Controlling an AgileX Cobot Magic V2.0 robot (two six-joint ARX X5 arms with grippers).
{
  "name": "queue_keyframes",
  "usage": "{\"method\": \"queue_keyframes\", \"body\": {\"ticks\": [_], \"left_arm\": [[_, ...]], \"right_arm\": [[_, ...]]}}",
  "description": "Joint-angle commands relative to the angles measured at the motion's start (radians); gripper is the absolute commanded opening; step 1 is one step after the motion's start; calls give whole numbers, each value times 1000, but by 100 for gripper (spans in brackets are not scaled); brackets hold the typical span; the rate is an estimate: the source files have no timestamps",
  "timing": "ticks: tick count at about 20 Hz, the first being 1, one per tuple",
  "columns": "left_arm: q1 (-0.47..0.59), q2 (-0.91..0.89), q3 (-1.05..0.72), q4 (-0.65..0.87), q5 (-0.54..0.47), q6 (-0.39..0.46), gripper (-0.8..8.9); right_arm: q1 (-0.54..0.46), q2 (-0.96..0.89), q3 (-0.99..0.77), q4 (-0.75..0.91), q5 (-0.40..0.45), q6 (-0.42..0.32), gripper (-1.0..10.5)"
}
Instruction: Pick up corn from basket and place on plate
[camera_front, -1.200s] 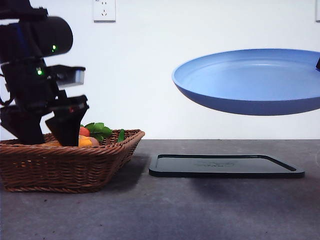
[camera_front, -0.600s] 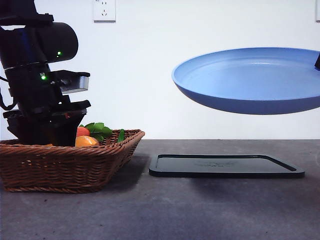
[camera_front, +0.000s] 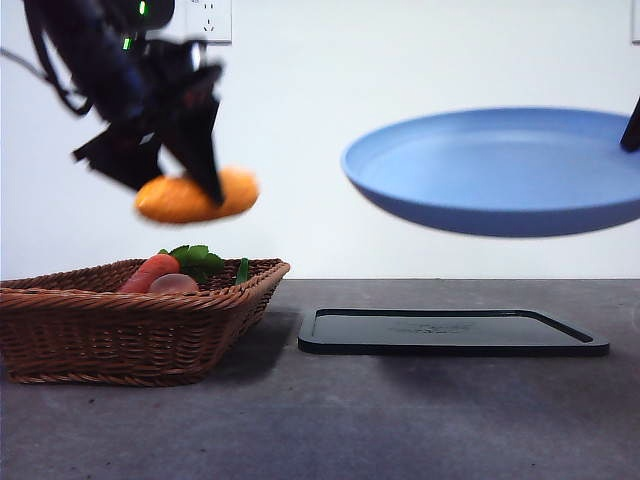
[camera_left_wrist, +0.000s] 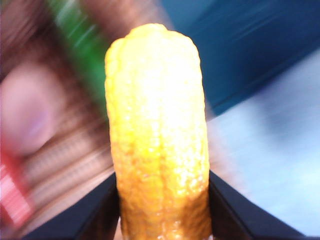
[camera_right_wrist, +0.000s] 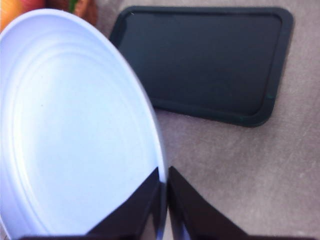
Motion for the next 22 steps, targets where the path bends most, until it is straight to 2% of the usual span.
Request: {"method": "queue_keyframes", "body": {"ticks": [1, 5, 11, 16, 22], "left_arm": [[-25, -29, 50, 1, 57, -25, 176], [-91, -74, 61, 18, 132, -26, 176], [-278, -42, 60, 98, 128, 6, 176], [-367, 31, 60, 179, 34, 33, 176], [-386, 150, 60, 177, 28, 31, 176]], "right_arm": [[2, 75, 9, 39, -6, 35, 1], [2, 241, 9, 119, -73, 82, 1], [22, 413, 9, 255, -192, 181, 1], [45, 420, 9, 257, -198, 182, 1], [45, 420, 9, 262, -199, 179, 1]]}}
